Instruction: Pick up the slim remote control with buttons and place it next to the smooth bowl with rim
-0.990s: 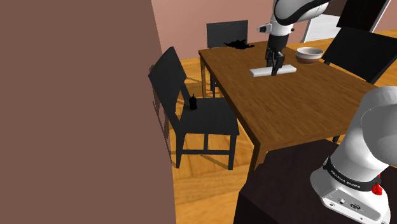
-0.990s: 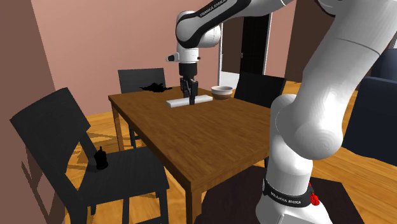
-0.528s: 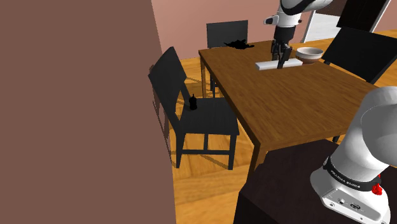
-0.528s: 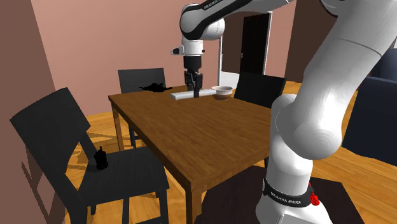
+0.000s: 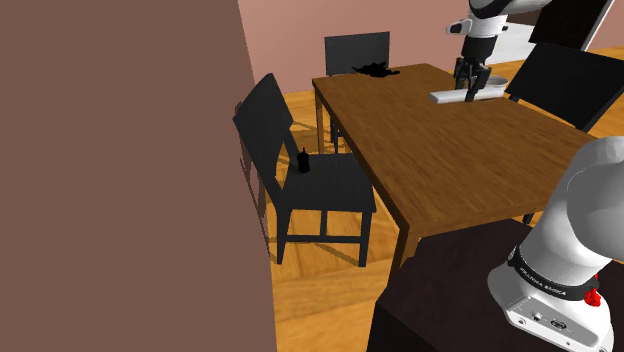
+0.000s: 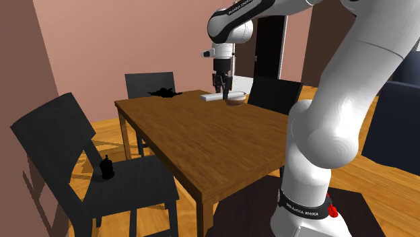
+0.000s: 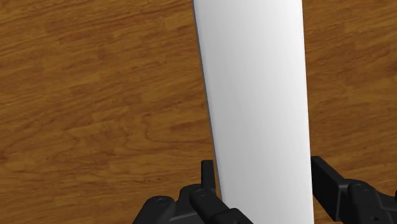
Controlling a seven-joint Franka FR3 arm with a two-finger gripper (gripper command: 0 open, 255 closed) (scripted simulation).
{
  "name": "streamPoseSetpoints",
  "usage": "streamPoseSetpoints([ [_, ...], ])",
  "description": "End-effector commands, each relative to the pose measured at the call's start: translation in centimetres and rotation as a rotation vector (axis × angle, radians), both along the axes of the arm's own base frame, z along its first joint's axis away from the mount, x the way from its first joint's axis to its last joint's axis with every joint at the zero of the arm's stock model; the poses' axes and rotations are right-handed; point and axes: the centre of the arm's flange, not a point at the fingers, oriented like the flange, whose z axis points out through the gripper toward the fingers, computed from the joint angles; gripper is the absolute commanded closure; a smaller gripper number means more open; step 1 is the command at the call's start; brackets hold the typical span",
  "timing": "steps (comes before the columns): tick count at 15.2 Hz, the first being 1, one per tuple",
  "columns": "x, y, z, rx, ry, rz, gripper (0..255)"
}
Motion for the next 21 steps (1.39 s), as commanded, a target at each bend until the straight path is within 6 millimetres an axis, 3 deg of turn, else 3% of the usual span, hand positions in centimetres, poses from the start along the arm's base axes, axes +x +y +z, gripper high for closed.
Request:
streamPoseSetpoints([
  [1, -1.3, -2.3, -0.1, 0.000, 0.000, 0.002, 255],
  [21, -13.7, -25.6, 0.0, 0.000, 0.000, 0.002, 255],
])
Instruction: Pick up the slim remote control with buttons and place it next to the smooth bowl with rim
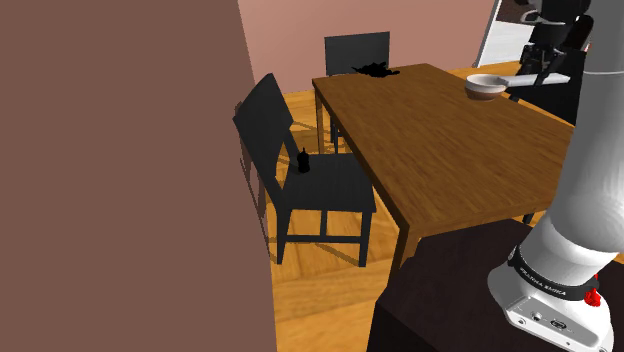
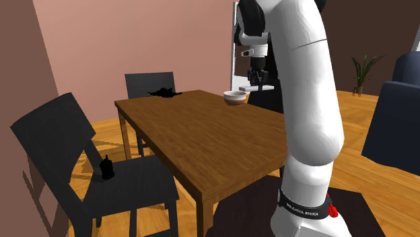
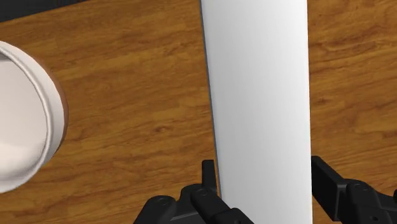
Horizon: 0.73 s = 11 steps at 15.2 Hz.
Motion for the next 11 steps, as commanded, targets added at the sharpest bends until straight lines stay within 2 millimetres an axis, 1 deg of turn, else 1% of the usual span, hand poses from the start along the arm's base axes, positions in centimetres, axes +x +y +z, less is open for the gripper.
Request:
streamPoseSetpoints([
  [1, -1.5, -2.6, -0.1, 0.002, -0.003, 0.002, 255],
  [5, -4.0, -7.2, -0.1, 0.002, -0.003, 0.002, 255],
  [11, -4.0, -7.2, -3.2, 0.002, -0.003, 0.002, 255],
])
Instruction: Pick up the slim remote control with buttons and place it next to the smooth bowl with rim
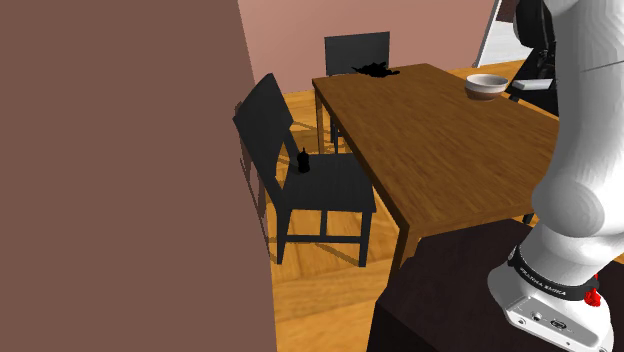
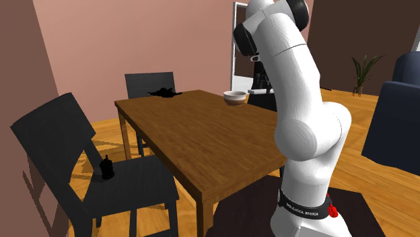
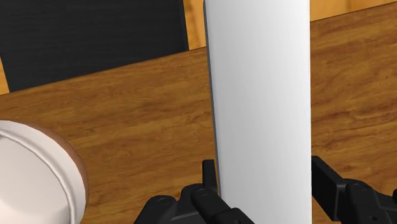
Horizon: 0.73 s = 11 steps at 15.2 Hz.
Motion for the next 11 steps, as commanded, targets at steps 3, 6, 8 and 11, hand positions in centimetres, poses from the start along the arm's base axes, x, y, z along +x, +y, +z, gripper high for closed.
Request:
streamPoseSetpoints([
  [3, 0.0, 0.0, -2.0, -0.001, 0.000, 0.000, 255],
  [6, 0.0, 0.0, -3.6, -0.001, 0.000, 0.000, 255],
  [8, 0.0, 0.0, -4.7, -0.001, 0.000, 0.000, 255],
  [11, 0.0, 0.0, -6.3, -0.001, 0.000, 0.000, 255],
])
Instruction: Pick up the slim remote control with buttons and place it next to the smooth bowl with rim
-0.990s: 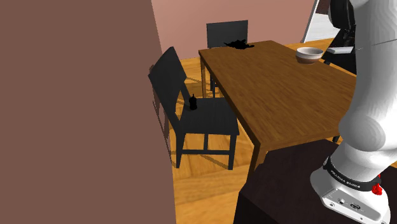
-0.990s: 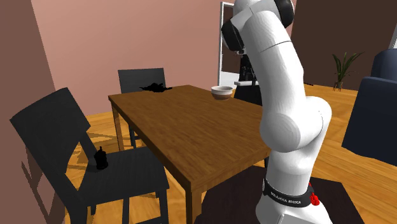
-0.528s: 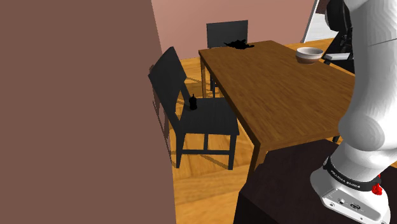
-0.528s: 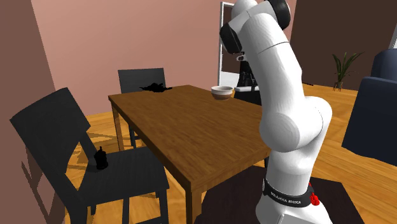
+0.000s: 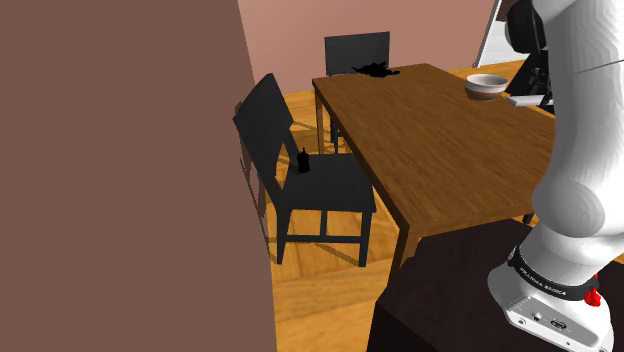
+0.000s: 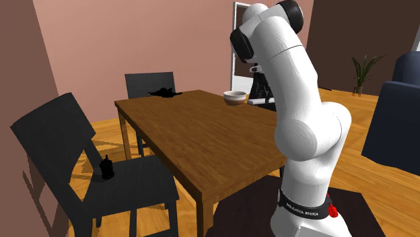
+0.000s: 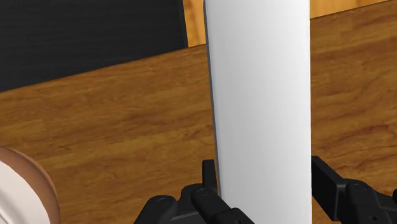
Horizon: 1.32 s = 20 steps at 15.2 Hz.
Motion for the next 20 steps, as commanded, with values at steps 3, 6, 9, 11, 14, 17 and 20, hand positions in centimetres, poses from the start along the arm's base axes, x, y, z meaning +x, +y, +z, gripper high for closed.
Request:
streamPoseSetpoints([
  [3, -0.1, 0.0, -2.0, -0.001, 0.000, 0.000, 255],
  [6, -0.1, 0.0, -3.6, -0.001, 0.000, 0.000, 255],
  [9, -0.1, 0.0, -5.3, -0.001, 0.000, 0.000, 255],
  [11, -0.1, 0.0, -5.3, -0.001, 0.000, 0.000, 255],
  [14, -0.1, 0.0, -5.3, -0.001, 0.000, 0.000, 255],
  [17, -0.1, 0.0, -5.3, -0.001, 0.000, 0.000, 255],
  [20, -0.1, 0.0, -5.3, -0.001, 0.000, 0.000, 0],
])
